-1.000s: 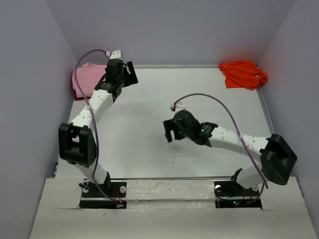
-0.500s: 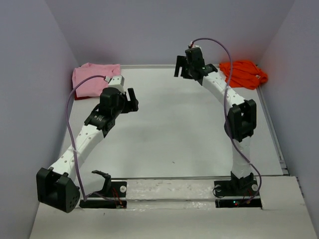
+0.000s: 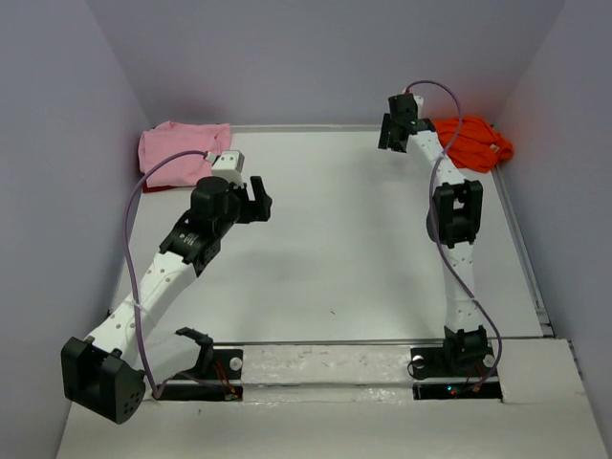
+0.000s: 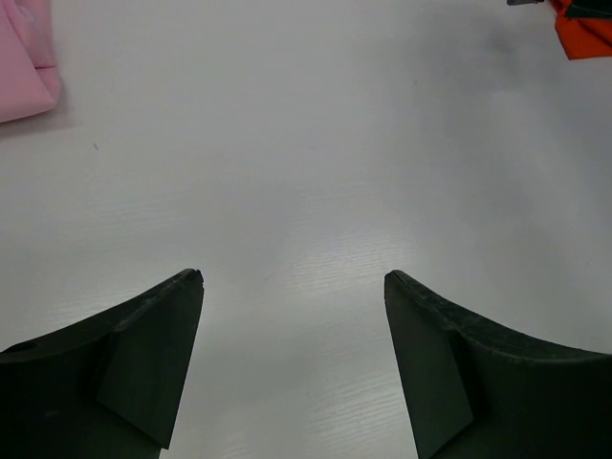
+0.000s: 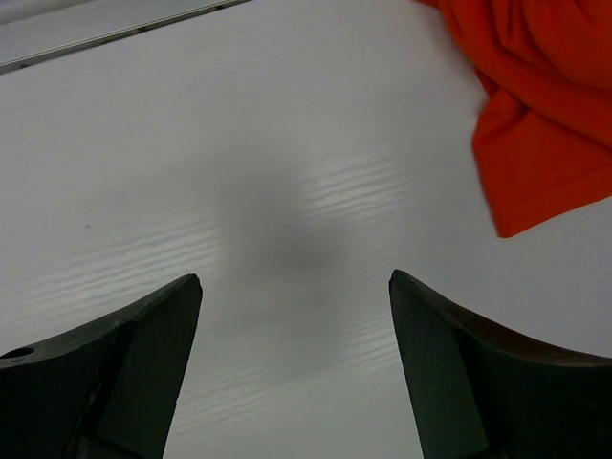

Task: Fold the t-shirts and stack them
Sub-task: Neatly place the folded tshirt to the corner

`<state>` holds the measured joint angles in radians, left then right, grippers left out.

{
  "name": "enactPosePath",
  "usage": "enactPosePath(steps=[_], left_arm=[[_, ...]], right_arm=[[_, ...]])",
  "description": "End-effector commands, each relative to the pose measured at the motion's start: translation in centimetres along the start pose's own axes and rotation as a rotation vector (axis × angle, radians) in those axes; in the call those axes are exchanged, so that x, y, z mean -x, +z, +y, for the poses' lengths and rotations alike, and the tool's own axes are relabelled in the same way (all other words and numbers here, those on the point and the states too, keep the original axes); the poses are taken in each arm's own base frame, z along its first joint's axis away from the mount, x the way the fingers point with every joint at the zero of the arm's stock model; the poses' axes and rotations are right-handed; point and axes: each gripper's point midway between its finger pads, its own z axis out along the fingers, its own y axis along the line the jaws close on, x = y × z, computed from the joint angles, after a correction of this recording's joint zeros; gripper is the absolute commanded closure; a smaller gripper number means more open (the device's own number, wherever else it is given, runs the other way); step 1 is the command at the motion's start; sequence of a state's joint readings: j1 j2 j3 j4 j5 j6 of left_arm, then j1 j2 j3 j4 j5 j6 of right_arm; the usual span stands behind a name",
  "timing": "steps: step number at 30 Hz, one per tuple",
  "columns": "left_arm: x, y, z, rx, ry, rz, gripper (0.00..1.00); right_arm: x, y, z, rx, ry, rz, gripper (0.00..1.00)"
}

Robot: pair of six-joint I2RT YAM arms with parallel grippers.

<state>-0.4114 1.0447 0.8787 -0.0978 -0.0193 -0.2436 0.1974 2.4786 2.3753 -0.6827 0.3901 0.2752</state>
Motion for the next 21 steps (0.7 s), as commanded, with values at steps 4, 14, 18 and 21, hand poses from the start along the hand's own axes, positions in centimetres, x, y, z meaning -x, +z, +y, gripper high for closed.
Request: enactPosePath(steps=[4, 14, 18, 21], left_arm=[[1.8, -0.8, -0.8, -0.04, 0.01, -0.071, 0.14], [1.6, -0.8, -1.6, -0.087, 0.008, -0.061, 0.14], [1.5, -0.8, -1.7, -0.09, 0.009, -0.06, 0.14], [1.5, -0.8, -1.7, -0.09, 0.007, -0.059, 0.14]], right_arm=[[4.4, 0.4, -6.1, -0.174, 0.028, -0.117, 0.16], [3.1, 2.9, -13.4, -0.334, 0.094, -0.082, 0.16], [2.0, 4.2, -13.6, -0.325, 0.092, -0.056, 0.17], [0.9, 5.3, -13.8, -0.317, 0.09, -0.028, 0.18]])
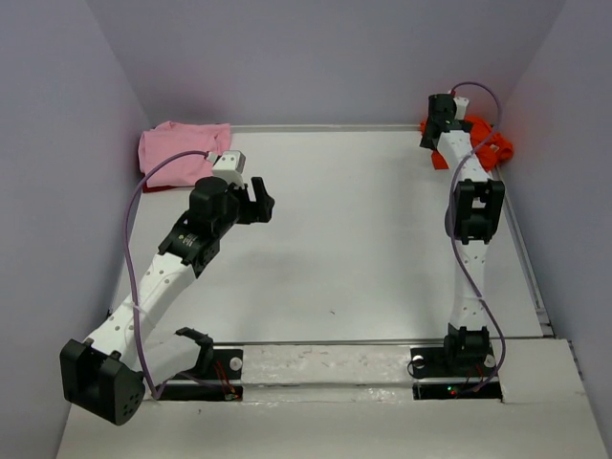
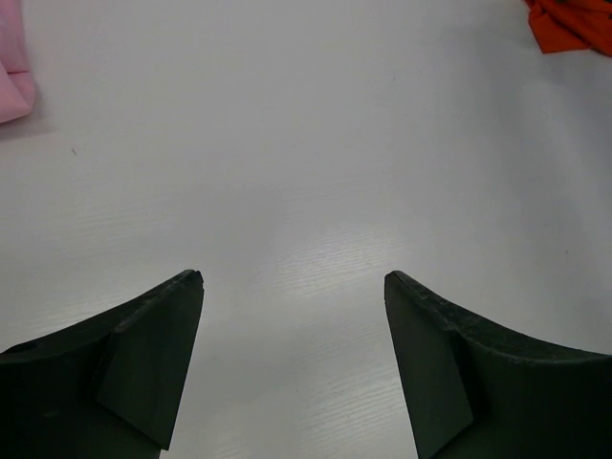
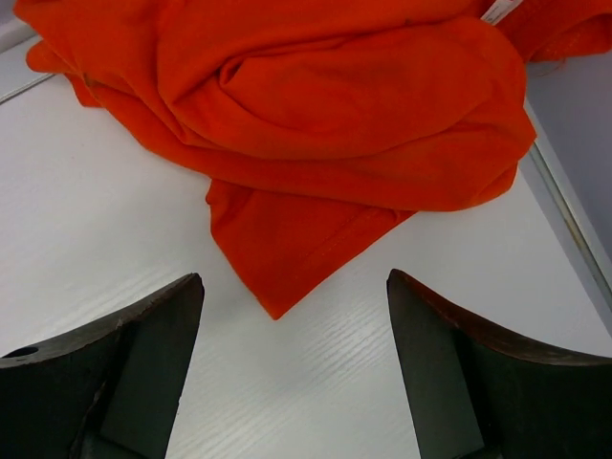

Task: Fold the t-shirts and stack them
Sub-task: Neatly place the folded tshirt to the corner

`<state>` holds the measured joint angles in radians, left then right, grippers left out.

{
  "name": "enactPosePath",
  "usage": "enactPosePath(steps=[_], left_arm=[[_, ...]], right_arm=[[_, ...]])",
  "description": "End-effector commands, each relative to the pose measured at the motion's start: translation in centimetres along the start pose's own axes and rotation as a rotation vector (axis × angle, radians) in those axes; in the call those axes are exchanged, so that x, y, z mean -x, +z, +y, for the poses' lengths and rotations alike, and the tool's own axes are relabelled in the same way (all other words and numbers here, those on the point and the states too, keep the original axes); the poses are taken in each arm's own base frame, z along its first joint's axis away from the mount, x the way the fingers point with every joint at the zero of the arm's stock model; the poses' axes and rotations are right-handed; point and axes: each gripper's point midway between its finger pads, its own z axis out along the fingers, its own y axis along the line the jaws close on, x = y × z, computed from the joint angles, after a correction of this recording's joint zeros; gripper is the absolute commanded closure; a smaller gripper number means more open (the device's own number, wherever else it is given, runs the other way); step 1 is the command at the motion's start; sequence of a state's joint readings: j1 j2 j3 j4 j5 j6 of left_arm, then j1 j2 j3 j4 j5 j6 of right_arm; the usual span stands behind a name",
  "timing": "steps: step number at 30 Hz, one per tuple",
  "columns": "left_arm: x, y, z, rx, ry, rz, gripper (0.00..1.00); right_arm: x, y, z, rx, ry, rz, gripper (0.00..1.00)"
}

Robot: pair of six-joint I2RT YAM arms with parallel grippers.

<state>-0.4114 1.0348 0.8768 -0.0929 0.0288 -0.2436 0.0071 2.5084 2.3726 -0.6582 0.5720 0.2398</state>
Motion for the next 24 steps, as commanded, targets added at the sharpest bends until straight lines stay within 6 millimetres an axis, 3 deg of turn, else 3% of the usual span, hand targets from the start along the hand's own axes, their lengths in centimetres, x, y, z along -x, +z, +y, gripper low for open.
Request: enactPosePath(steps=[1, 6, 12, 13, 15, 16, 17, 18, 19, 20, 21, 22, 23, 24], left_arm=[[1.6, -0.5, -0.8, -0.039, 0.009, -0.064, 0.14], [1.4, -0.4, -1.0, -0.049, 0.008, -0.058, 0.14], [1.2, -0.2, -0.9, -0.043, 0.008, -0.05, 0.14], [1.2, -0.2, -0.8, -0.042, 0.009, -0.05, 0.14], [1.2, -0.1, -0.7, -0.033, 0.01, -0.048, 0.14], [1.2, -0.1, -0.6, -0.028, 0.012, -0.047, 0.14], [1.2, -0.1, -0.5, -0.022, 0.012, -0.049, 0.14], [1.1, -0.1, -0.4, -0.021, 0.01, -0.046, 0.14], [1.1, 0.0, -0.4, -0.019, 0.01, -0.046, 0.14], [1.0, 0.0, -0.3, -0.015, 0.01, -0.041, 0.14], [1.0, 0.0, -0.4, -0.016, 0.007, -0.041, 0.14], [0.9, 0.2, -0.3, -0.013, 0.006, -0.035, 0.14], [0.9, 0.3, -0.1, -0.005, 0.005, -0.035, 0.14], [0.8, 0.3, 0.0, 0.001, 0.004, -0.033, 0.14]], right_arm=[[-1.5, 1.6, 1.3, 0.016, 0.002, 0.013, 0.17], [-2.3, 1.8, 2.0, 0.045, 0.011, 0.041, 0.18], [0.0, -1.1, 3.4, 0.175, 0.073, 0.043, 0.19], [1.4, -3.0, 3.9, 0.216, 0.091, 0.022, 0.19], [1.3, -5.4, 5.6, 0.261, 0.062, 0.002, 0.18], [3.6, -8.9, 6.7, 0.311, 0.062, -0.073, 0.18], [2.2, -9.6, 7.0, 0.316, 0.033, -0.061, 0.18], [2.4, -11.0, 7.3, 0.329, 0.028, -0.079, 0.18], [3.9, -13.5, 7.0, 0.346, 0.046, -0.121, 0.18], [3.8, -14.7, 7.0, 0.352, 0.054, -0.125, 0.18], [1.8, -15.8, 7.9, 0.375, 0.027, -0.094, 0.18], [1.4, -16.9, 7.9, 0.388, 0.031, -0.089, 0.18], [1.9, -19.3, 7.6, 0.425, 0.07, -0.098, 0.18], [-0.7, -20.4, 8.4, 0.458, 0.036, -0.056, 0.18]])
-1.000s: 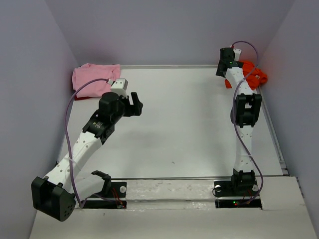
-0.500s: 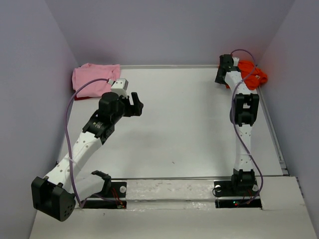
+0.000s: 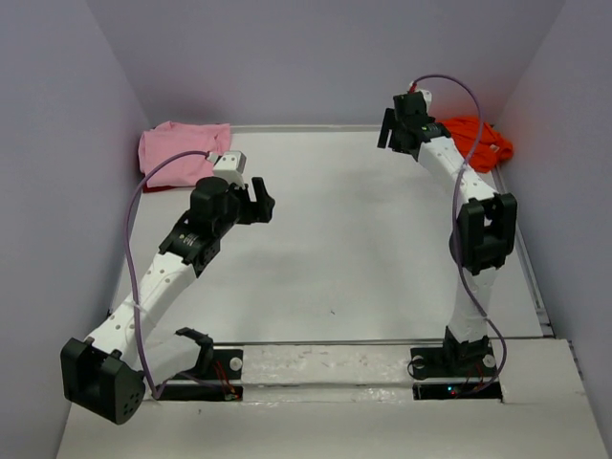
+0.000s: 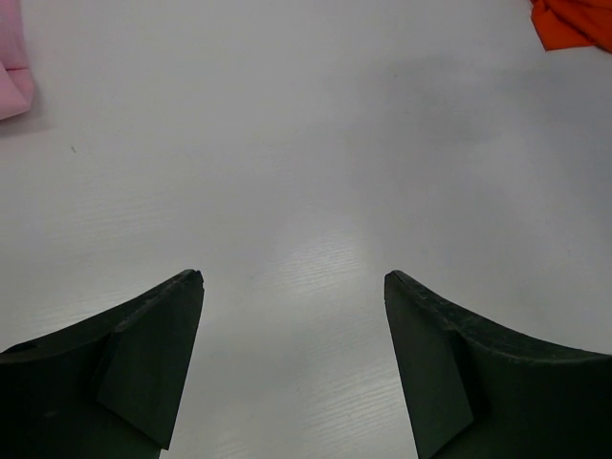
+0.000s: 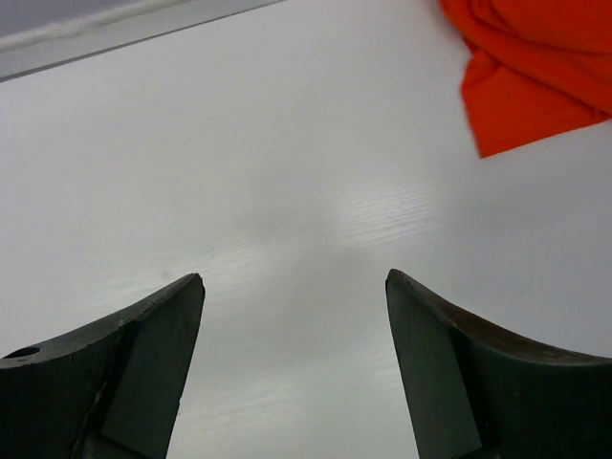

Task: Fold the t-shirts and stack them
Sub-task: Neatly place the folded tshirt to the corner

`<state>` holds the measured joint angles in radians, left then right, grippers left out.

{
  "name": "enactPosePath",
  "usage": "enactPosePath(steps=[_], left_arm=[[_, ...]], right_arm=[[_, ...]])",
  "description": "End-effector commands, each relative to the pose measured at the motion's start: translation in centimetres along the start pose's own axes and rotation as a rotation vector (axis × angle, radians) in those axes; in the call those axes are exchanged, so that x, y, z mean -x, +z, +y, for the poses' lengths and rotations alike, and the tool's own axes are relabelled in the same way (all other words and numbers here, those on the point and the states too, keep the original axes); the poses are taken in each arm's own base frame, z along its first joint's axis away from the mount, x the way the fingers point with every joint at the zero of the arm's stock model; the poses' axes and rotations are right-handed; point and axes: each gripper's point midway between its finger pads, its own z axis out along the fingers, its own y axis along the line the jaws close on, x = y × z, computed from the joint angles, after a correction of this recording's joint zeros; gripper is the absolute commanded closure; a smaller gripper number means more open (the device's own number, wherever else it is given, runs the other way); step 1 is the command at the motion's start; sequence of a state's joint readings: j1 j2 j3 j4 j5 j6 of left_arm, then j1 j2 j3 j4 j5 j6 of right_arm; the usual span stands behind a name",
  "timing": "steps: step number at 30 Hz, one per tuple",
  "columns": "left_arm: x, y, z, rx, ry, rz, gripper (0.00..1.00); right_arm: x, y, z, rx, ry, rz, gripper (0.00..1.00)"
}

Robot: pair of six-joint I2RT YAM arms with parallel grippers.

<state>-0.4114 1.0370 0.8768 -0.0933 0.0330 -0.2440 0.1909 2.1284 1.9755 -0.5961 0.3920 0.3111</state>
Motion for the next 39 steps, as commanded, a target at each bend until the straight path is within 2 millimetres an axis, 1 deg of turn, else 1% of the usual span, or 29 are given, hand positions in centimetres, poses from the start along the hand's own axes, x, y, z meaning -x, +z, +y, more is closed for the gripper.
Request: enactPosePath(steps=[1, 2, 3, 4, 5, 6, 7, 8, 9, 10, 11, 12, 13, 14, 15, 16, 17, 18, 20, 21, 22, 23, 24, 26, 31, 34, 39], left_arm=[[0.7, 0.4, 0.1, 0.009, 0.003, -0.031, 0.14], [0.7, 0.4, 0.3, 0.016, 0.0, -0.03, 0.14], [0.6, 0.5, 0.3, 0.016, 0.003, -0.025, 0.14], [0.4, 0.6, 0.7, 0.038, 0.001, -0.019, 0.14], [0.5, 0.7, 1.0, 0.058, 0.002, -0.024, 0.14], [0.6, 0.7, 1.3, 0.073, 0.003, -0.027, 0.14], [0.6, 0.7, 1.5, 0.086, -0.001, -0.03, 0.14], [0.5, 0.7, 1.8, 0.102, -0.008, -0.025, 0.14], [0.8, 0.6, 2.7, 0.154, -0.018, -0.039, 0.14], [0.9, 0.5, 3.2, 0.187, -0.023, -0.048, 0.13], [0.9, 0.3, 3.9, 0.226, -0.037, -0.051, 0.13], [1.4, -0.1, 5.1, 0.296, -0.049, -0.077, 0.13], [1.7, -0.4, 5.5, 0.321, -0.057, -0.095, 0.12], [1.9, -0.5, 5.9, 0.341, -0.062, -0.112, 0.11], [1.8, -0.7, 6.6, 0.378, -0.071, -0.122, 0.11], [1.9, -0.7, 6.8, 0.391, -0.076, -0.128, 0.1], [1.8, -0.7, 7.3, 0.412, -0.076, -0.123, 0.1], [1.7, -0.6, 7.5, 0.423, -0.075, -0.119, 0.1], [1.3, -0.4, 7.8, 0.44, -0.066, -0.102, 0.09], [1.2, -0.3, 7.9, 0.443, -0.061, -0.094, 0.09], [1.1, -0.2, 8.0, 0.448, -0.061, -0.09, 0.1], [1.1, -0.2, 8.0, 0.448, -0.064, -0.093, 0.09], [1.0, -0.2, 8.2, 0.452, -0.06, -0.097, 0.09], [1.0, -0.4, 8.4, 0.464, -0.058, -0.107, 0.09], [1.2, -0.4, 8.0, 0.438, -0.049, -0.103, 0.09], [1.3, -0.5, 7.8, 0.432, -0.044, -0.097, 0.07], [1.5, -0.7, 7.6, 0.42, -0.043, -0.106, 0.07]], right_arm=[[-0.1, -6.6, 4.0, 0.147, 0.046, -0.052, 0.18], [-1.1, -7.8, 4.7, 0.179, 0.048, -0.043, 0.18], [-0.9, -10.2, 5.2, 0.224, 0.05, -0.065, 0.18], [-4.1, -11.3, 6.5, 0.253, 0.014, -0.019, 0.18], [-5.1, -12.4, 7.0, 0.277, 0.004, -0.012, 0.18], [-5.1, -14.6, 7.2, 0.309, 0.009, -0.032, 0.18], [-6.4, -15.6, 7.5, 0.326, -0.004, -0.021, 0.17], [-9.3, -16.4, 8.0, 0.343, -0.048, 0.016, 0.17], [-9.4, -18.1, 7.6, 0.358, -0.041, -0.004, 0.17], [-10.3, -18.9, 7.6, 0.372, -0.051, 0.004, 0.17], [-12.6, -19.2, 7.1, 0.369, -0.075, 0.038, 0.17], [-13.1, -19.7, 6.6, 0.37, -0.073, 0.036, 0.17], [-12.6, -21.0, 5.8, 0.388, -0.049, 0.013, 0.17], [-13.4, -21.5, 5.5, 0.396, -0.054, 0.017, 0.17], [-14.8, -21.0, 4.4, 0.369, -0.056, 0.032, 0.17], [-15.5, -21.3, 4.1, 0.377, -0.062, 0.032, 0.17], [-15.2, -21.7, 3.4, 0.373, -0.057, 0.005, 0.17], [-16.4, -21.1, 2.4, 0.34, -0.07, 0.014, 0.17], [-16.2, -20.6, 0.9, 0.273, -0.077, -0.028, 0.17], [-16.3, -20.4, 0.7, 0.258, -0.067, -0.03, 0.17], [-16.4, -20.3, 0.7, 0.258, -0.066, -0.03, 0.17], [-15.9, -20.2, 0.8, 0.256, -0.046, -0.052, 0.17], [-15.8, -20.0, 0.6, 0.237, -0.043, -0.059, 0.17], [-15.0, -19.8, 0.2, 0.199, -0.047, -0.086, 0.18], [-14.7, -20.0, 0.8, 0.22, -0.051, -0.08, 0.18], [-14.6, -20.1, 0.6, 0.219, -0.046, -0.086, 0.18], [-14.3, -20.0, 1.0, 0.223, -0.045, -0.088, 0.18]])
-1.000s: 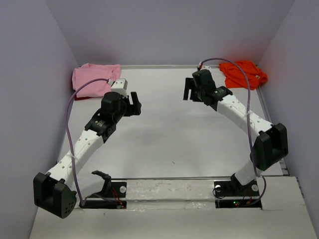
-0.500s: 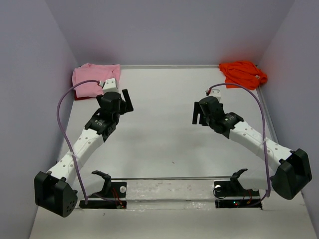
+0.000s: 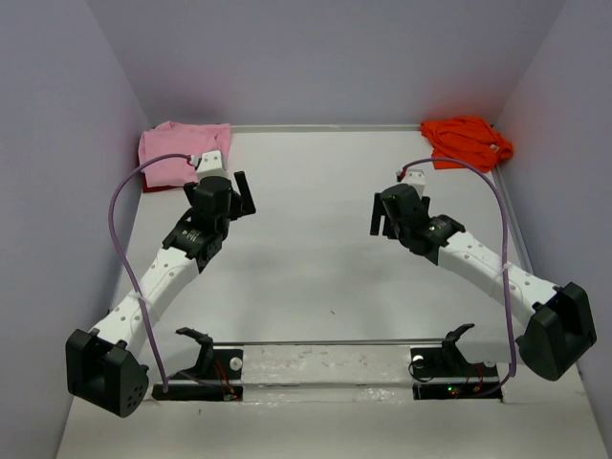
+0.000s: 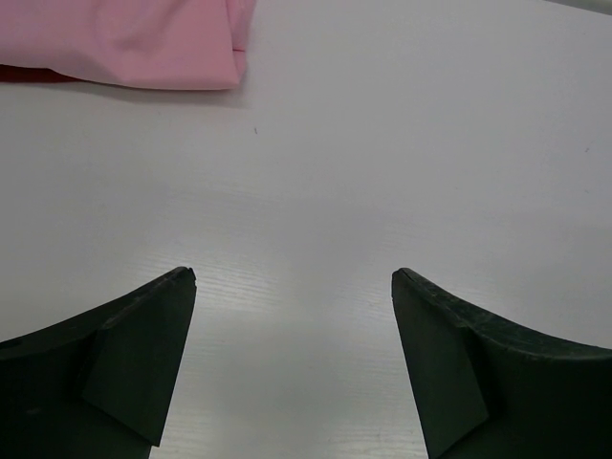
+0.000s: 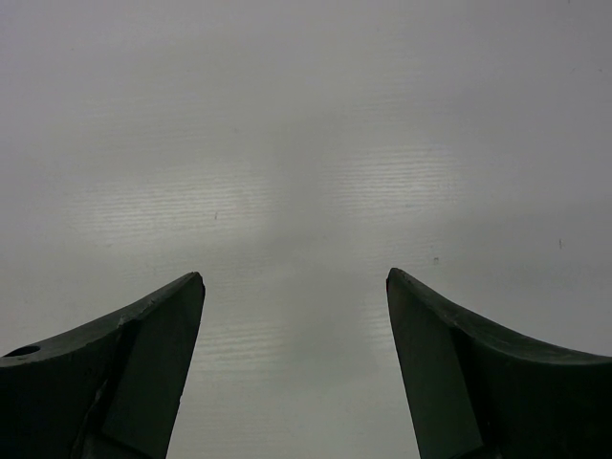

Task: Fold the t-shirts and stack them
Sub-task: Neatly place the folded tshirt to the corner

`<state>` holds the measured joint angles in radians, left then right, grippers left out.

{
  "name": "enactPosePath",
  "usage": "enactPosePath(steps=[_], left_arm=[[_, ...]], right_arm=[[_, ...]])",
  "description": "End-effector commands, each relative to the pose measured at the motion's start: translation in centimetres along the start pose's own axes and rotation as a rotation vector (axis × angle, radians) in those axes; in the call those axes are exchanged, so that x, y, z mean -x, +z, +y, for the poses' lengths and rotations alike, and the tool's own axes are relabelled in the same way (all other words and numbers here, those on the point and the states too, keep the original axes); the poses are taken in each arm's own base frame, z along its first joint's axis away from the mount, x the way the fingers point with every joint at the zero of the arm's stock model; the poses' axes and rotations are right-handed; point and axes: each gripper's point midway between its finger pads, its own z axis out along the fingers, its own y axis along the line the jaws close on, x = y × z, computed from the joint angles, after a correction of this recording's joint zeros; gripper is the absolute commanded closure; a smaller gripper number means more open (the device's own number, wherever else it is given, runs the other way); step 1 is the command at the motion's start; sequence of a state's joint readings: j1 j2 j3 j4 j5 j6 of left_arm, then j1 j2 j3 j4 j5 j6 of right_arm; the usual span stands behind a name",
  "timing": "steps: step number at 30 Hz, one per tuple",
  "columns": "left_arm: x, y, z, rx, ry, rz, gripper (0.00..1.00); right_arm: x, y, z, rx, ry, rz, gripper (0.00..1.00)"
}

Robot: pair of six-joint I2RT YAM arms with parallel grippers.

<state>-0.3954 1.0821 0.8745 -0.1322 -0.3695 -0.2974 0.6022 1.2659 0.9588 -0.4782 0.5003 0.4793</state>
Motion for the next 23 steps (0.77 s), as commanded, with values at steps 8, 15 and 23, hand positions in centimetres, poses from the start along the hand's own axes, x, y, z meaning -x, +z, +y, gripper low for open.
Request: enactPosePath(steps=[8, 15, 23], left_arm=[[1.65, -0.63, 0.45, 0.013, -0.014, -0.056, 0.07], [1.73, -0.73, 0.58, 0.016, -0.012, -0.062, 0.07], [1.41, -0.53, 0.22, 0.001, -0.007, -0.048, 0.06]], right_arm=[[3.42, -0.2, 0.49, -0.016, 0.065, -0.104, 0.18], [3.17, 0.32, 0.55, -0.03, 0.056, -0.092, 0.19], [3.48, -0.25, 0.7, -0.007, 0.061, -0.098, 0.2]])
